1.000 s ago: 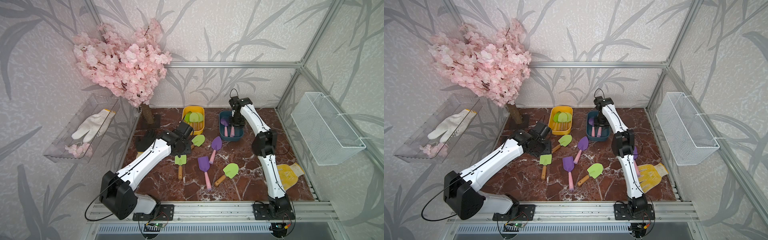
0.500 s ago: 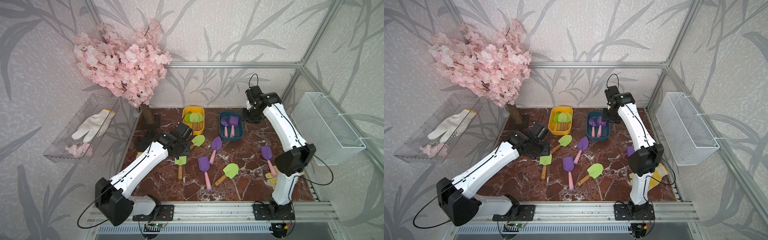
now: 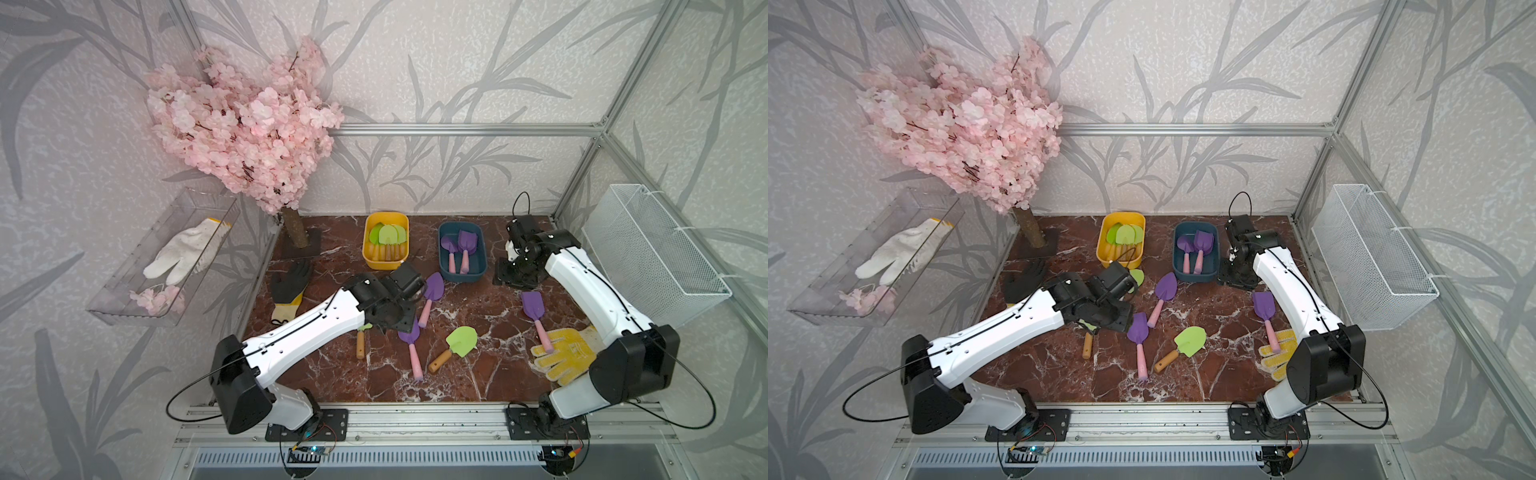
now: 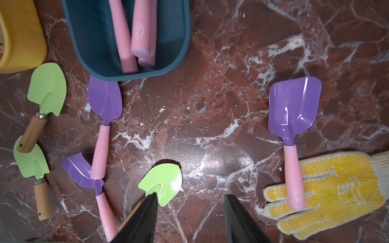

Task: Sort the small shovels by color and place them into the storage box
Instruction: Pick up the shovel from the center of the board.

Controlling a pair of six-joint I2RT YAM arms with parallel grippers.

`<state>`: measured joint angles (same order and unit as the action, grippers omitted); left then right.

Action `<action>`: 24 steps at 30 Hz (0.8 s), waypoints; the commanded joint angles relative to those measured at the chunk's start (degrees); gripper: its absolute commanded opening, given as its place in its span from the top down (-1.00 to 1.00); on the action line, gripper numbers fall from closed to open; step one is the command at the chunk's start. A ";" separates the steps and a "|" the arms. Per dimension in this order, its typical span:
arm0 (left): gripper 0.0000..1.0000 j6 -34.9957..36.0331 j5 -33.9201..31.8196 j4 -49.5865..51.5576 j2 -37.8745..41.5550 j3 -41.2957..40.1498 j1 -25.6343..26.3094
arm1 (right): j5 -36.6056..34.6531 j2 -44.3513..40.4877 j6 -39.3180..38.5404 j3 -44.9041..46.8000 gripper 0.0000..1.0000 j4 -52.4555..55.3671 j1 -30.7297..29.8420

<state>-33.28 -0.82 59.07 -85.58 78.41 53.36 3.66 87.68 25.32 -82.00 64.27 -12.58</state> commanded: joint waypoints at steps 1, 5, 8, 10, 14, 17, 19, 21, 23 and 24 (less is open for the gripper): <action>-0.14 3.32 0.81 0.32 -6.23 5.84 4.83 | 2.32 -2.52 0.56 1.75 -0.11 -2.12 2.05; -0.14 4.94 2.35 1.03 -13.11 12.36 8.99 | 4.16 -3.95 0.28 3.29 -0.11 -2.31 4.84; -0.16 6.36 3.55 2.59 -17.24 15.56 10.48 | 4.21 -5.08 -0.09 3.99 -0.11 -2.03 6.39; -0.20 7.11 4.89 4.13 -19.45 16.89 10.99 | 4.25 -5.87 -0.03 4.57 -0.11 -2.10 7.10; -0.26 8.72 7.09 6.37 -23.05 17.91 11.93 | 5.01 -6.73 0.43 5.94 -0.11 -2.61 7.74; -0.31 9.78 8.11 7.00 -24.38 17.35 12.13 | 5.72 -6.64 0.60 6.52 -0.12 -2.79 7.84; -0.32 10.67 8.42 7.37 -25.16 16.89 12.13 | 5.92 -6.73 0.53 6.82 -0.12 -3.00 7.90; -0.32 11.56 8.42 7.55 -26.13 16.46 12.12 | 6.14 -6.81 0.62 7.07 -0.12 -3.31 7.94; -0.32 12.41 8.78 7.46 -27.41 15.90 12.15 | 6.58 -6.82 0.61 7.39 -0.12 -3.58 7.92; -0.32 12.76 9.03 7.38 -27.98 15.73 12.12 | 6.86 -6.78 0.69 7.55 -0.12 -3.69 7.93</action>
<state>-22.94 7.22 64.66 -111.79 94.74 65.25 9.54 81.93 25.52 -75.20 61.34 -4.91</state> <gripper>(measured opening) 0.661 0.558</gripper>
